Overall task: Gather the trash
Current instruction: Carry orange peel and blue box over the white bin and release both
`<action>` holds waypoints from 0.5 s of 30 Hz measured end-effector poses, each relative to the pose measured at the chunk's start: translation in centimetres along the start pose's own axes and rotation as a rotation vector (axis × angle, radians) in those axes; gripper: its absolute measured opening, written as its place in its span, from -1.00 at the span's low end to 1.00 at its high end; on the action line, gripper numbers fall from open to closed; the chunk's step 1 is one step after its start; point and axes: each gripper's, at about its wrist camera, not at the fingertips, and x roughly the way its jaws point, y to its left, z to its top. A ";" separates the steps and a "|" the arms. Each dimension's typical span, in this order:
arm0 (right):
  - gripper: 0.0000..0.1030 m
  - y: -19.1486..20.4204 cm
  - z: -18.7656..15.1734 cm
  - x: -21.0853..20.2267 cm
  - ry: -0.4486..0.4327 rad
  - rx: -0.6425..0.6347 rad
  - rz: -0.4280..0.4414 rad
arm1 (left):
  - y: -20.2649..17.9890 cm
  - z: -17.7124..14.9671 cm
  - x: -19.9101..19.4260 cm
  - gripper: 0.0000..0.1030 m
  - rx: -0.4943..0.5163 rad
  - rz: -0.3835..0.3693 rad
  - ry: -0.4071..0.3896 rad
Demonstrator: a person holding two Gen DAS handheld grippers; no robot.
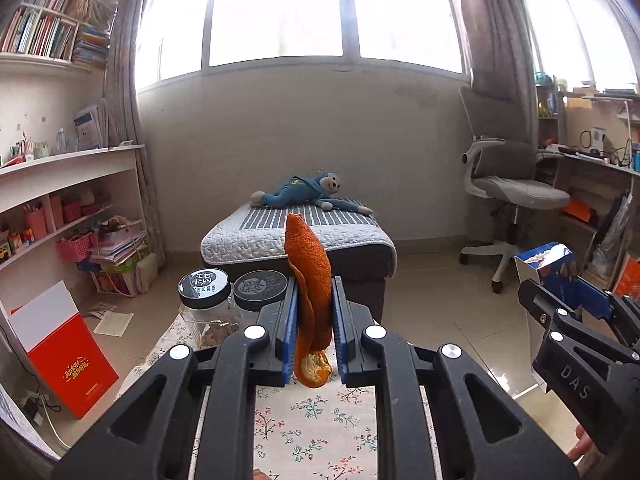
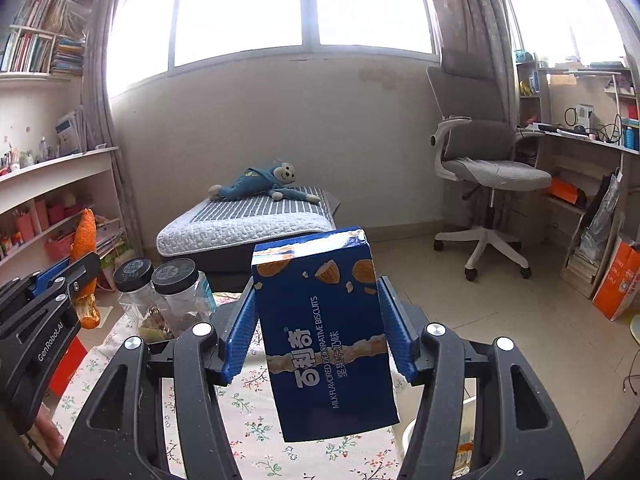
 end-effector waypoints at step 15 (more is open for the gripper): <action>0.07 -7.4 -0.9 -1.1 0.032 0.046 -0.152 | -7.3 -0.5 -0.6 -0.69 0.041 -0.130 0.024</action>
